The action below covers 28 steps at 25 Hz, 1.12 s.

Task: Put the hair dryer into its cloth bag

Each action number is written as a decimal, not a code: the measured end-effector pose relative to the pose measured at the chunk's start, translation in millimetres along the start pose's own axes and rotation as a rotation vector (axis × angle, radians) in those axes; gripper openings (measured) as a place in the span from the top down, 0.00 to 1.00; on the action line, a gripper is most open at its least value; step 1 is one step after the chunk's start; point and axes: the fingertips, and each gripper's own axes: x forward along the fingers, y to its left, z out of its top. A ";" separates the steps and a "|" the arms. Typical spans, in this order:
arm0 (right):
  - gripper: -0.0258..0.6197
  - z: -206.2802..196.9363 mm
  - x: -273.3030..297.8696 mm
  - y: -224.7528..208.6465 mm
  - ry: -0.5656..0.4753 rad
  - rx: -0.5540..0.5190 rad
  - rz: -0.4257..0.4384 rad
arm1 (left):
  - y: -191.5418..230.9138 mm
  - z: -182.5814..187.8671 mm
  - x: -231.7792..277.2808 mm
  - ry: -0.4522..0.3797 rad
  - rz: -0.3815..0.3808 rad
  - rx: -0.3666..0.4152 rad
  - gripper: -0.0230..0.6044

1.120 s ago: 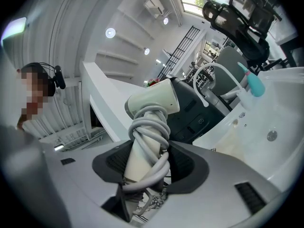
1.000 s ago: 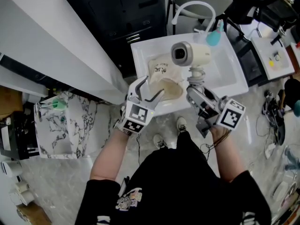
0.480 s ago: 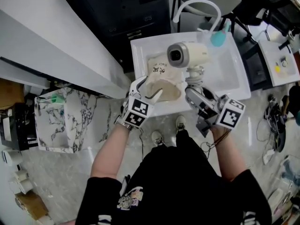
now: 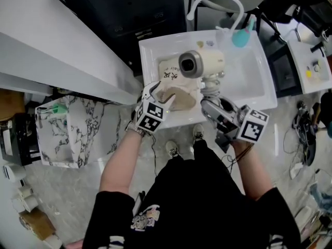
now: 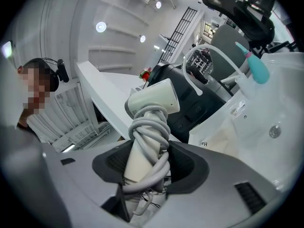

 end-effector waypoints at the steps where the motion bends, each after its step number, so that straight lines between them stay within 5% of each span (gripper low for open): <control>1: 0.63 0.0 -0.2 -1.1 0.005 -0.002 0.004 | 0.4 -1.9 3.1 0.009 -0.004 -0.004 0.50; 4: 0.63 3.3 0.8 -3.2 0.020 -0.019 0.016 | 0.9 -4.8 11.2 0.029 -0.017 -0.003 0.52; 13: 0.63 -4.3 -2.5 -19.4 0.049 0.015 -0.004 | 3.6 -7.0 19.1 0.033 -0.016 -0.008 0.81; 28: 0.63 -70.8 -10.7 -52.5 0.193 0.110 -0.054 | 8.6 -11.6 22.6 0.007 -0.034 -0.152 0.87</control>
